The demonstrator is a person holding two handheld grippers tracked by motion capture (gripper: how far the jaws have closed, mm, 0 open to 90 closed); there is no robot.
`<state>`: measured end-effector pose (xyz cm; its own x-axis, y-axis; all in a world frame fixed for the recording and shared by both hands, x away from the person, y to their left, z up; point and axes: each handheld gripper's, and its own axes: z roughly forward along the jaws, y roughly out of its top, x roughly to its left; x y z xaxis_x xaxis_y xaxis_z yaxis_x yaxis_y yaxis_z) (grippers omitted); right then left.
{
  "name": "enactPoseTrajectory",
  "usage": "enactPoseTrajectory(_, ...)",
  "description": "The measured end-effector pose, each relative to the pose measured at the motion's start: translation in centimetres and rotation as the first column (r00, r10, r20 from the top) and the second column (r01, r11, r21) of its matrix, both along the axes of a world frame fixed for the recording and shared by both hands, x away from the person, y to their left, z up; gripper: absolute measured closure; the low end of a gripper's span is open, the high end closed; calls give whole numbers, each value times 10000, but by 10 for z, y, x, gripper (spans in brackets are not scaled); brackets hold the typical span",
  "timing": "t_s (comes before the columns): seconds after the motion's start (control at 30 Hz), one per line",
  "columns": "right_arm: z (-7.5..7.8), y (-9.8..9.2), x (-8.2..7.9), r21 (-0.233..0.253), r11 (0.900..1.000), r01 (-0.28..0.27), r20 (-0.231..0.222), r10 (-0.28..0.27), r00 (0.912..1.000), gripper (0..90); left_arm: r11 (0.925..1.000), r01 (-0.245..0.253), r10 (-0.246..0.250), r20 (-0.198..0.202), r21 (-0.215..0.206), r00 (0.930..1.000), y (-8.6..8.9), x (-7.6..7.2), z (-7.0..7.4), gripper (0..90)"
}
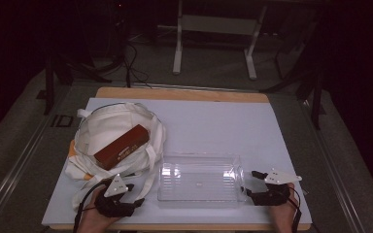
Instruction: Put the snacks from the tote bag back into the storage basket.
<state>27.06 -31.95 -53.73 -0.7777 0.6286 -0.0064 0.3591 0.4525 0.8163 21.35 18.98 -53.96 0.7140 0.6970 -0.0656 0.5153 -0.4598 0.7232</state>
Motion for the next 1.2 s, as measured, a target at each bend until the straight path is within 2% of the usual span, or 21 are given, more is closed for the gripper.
enactPoseTrajectory(0.1,0,-1,0,137,9999,19,33,-19,10000,225,9999,-128,128,64,81,9999,1,0,0,354)
enactPoseTrajectory(0.47,0,-2,-1,210,9998,24,121,-27,9999,205,9991,-105,90,364,410,9993,-2,-8,3,354)
enactPoseTrajectory(0.93,0,0,-3,-1,9999,138,303,-138,9994,205,9974,-195,156,558,699,9983,-2,-7,13,363)
enactPoseTrajectory(0.97,0,1,-3,-47,9999,153,325,-152,9994,205,9961,-159,105,614,871,9981,-2,-7,15,363)
enactPoseTrajectory(1.2,0,1,-3,-136,9998,151,412,-145,9990,202,9941,-18,-57,692,1082,9976,-3,-7,22,363)
